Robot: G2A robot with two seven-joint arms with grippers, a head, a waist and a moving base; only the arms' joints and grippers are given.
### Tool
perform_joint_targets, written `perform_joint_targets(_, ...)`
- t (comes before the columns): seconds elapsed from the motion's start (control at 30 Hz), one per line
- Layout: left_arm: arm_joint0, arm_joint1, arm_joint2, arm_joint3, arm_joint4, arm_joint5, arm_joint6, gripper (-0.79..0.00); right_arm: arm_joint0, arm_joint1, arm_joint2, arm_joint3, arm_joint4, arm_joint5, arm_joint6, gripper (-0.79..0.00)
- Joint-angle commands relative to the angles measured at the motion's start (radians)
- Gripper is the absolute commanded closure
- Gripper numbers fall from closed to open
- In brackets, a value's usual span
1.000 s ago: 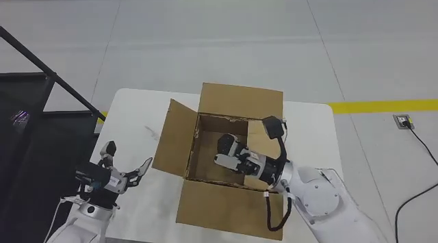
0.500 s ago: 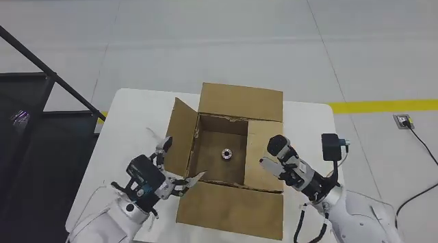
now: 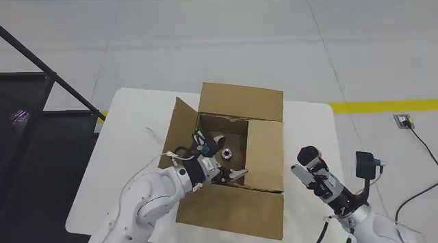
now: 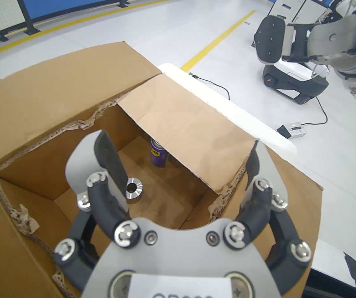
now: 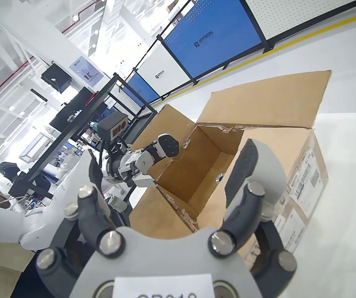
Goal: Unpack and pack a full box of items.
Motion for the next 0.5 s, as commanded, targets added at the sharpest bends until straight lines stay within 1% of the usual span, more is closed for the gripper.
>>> perform_joint_targets(0.0, 0.0, 0.0, 0.0, 0.0, 0.0, 0.0, 0.0, -0.785, 0.0, 0.0, 0.0, 0.0, 0.0, 0.0, 0.0, -0.785)
perform_joint_targets(0.1, 0.009, -0.001, -0.001, 0.009, -0.019, 0.007, 0.01, -0.785, 0.0, 0.0, 0.0, 0.0, 0.0, 0.0, 0.0, -0.785)
perform_joint_targets(0.17, 0.006, -0.003, 0.002, 0.038, -0.081, -0.01, 0.001, -0.785, 0.003, -0.001, 0.0, -0.008, 0.014, -0.002, -0.019, -0.785)
perform_joint_targets(0.27, -0.039, -0.012, 0.029, 0.096, -0.183, -0.036, -0.063, -0.785, 0.014, -0.001, 0.012, -0.005, 0.049, -0.006, -0.034, -0.785)
perform_joint_targets(0.4, -0.119, -0.031, 0.085, 0.186, -0.322, -0.047, -0.149, -0.785, 0.034, 0.001, 0.013, 0.004, 0.09, 0.008, 0.002, -0.785)
perform_joint_targets(0.47, -0.153, -0.041, 0.112, 0.233, -0.381, -0.05, -0.175, -0.785, 0.046, 0.003, 0.012, 0.011, 0.103, 0.017, 0.021, -0.785)
